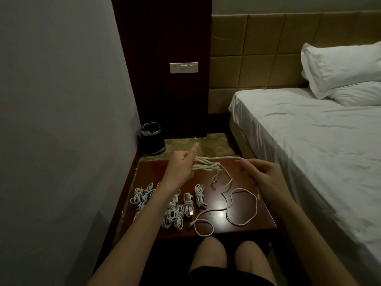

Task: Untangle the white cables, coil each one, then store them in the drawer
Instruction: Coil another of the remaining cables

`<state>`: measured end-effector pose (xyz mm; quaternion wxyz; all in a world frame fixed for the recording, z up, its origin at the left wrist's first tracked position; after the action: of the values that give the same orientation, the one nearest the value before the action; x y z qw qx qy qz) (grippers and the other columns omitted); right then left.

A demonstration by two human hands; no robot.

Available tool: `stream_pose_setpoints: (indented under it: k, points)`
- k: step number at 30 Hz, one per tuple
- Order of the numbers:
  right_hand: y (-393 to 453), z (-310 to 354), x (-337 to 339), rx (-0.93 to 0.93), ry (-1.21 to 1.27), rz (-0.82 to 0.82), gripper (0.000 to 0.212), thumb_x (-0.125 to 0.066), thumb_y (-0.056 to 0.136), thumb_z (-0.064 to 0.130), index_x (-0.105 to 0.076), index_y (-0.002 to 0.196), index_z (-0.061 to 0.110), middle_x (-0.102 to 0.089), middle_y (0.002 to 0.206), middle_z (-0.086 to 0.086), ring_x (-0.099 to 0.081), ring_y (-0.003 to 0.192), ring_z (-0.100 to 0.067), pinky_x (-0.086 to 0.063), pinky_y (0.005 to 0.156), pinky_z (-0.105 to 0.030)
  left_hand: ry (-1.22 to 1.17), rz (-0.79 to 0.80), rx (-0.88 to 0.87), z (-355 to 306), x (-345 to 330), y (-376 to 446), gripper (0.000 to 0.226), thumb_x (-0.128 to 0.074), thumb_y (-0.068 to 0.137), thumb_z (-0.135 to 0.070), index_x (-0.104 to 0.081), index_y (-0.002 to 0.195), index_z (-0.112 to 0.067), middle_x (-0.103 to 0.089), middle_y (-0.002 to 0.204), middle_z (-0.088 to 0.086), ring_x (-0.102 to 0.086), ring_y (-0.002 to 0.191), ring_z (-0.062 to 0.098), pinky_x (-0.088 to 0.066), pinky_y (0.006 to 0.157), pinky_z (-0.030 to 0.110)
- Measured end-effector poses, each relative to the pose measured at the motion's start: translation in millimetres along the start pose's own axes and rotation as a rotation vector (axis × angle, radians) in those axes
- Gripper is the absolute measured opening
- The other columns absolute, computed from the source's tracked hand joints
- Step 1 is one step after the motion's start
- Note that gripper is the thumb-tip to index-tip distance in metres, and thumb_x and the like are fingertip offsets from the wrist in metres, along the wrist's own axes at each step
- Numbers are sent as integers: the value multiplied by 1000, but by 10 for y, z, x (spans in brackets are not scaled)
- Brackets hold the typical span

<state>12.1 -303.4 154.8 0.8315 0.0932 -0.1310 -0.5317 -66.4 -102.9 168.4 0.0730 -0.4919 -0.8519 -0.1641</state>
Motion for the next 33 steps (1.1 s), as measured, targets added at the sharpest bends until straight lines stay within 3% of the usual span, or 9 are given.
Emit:
stream_pose_setpoints:
  k: [2,6,9,13,15,19,23,28,33]
  points:
    - [-9,-86,-136,29,-248,20,19,-63,91,25,-75,77,24,-71,65,4,-59,58,-29,-44,59,-28,-47,-66,-16,-65,-29,-1,54,-41,101,-39,-41,56,-11,-33,48,3,-33,35,8,-28,40,19]
    - [-175,-71,-574,101,-732,532,28,-54,98,27,-70,82,11,-52,56,9,-52,53,-7,-32,55,-19,117,-217,-204,-210,-86,61,57,-39,103,-33,-36,49,-17,-32,42,-4,-29,38,9,-24,43,25]
    - [-321,359,-686,241,-688,710,30,-47,101,28,-62,76,21,-43,56,12,-47,54,-5,-33,55,-18,299,-158,-251,-156,-135,126,54,-38,104,-32,-40,53,-15,-38,47,-1,-34,42,10,-28,47,27]
    - [-5,740,-438,284,-573,547,26,-49,100,22,-65,80,19,-57,63,7,-52,57,-9,-40,57,-24,365,-1,-265,-109,-203,43,48,-36,104,-32,-58,69,-8,-56,56,1,-56,53,11,-41,56,29]
    - [242,703,-280,281,-513,424,25,-53,98,19,-67,78,11,-59,63,1,-51,56,-9,-40,56,-24,297,51,-282,-149,-248,-53,45,-35,105,-28,-53,66,-13,-48,48,-10,-49,45,0,-34,51,15]
    - [392,308,-211,174,-365,246,24,-56,96,16,-69,77,22,-66,71,-16,-55,60,-25,-40,60,-32,39,-53,-220,-183,-267,-72,48,-34,105,-30,-49,64,-9,-45,46,-9,-41,41,2,-31,48,20]
    - [-7,73,-508,68,-410,305,30,-44,102,14,-65,81,23,-57,54,14,-49,47,2,-31,50,-12,3,-217,-205,-256,-249,-28,50,-34,105,-29,-49,60,-13,-45,46,-9,-47,41,3,-33,46,14]
    - [-304,321,-652,171,-595,448,40,-44,101,15,-36,64,26,-41,58,8,-48,58,0,-32,55,-18,235,-240,-279,-132,-241,59,49,-36,105,-28,-36,56,-20,-35,48,-5,-35,41,10,-27,44,22]
    - [-178,751,-482,248,-719,519,25,-52,98,19,-67,81,11,-58,63,3,-55,62,-9,-41,58,-21,400,-69,-336,-46,-301,-29,42,-38,104,-29,-47,64,-18,-49,54,-1,-44,46,12,-29,47,22]
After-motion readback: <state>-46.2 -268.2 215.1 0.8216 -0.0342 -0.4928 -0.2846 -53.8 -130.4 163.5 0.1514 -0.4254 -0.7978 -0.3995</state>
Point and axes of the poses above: each hand's wrist, its own y-axis towards the middle knuckle, its own x-axis out of the back of the hand, z = x × y, the point moved 2 cm from there along y, towards the middle knuckle
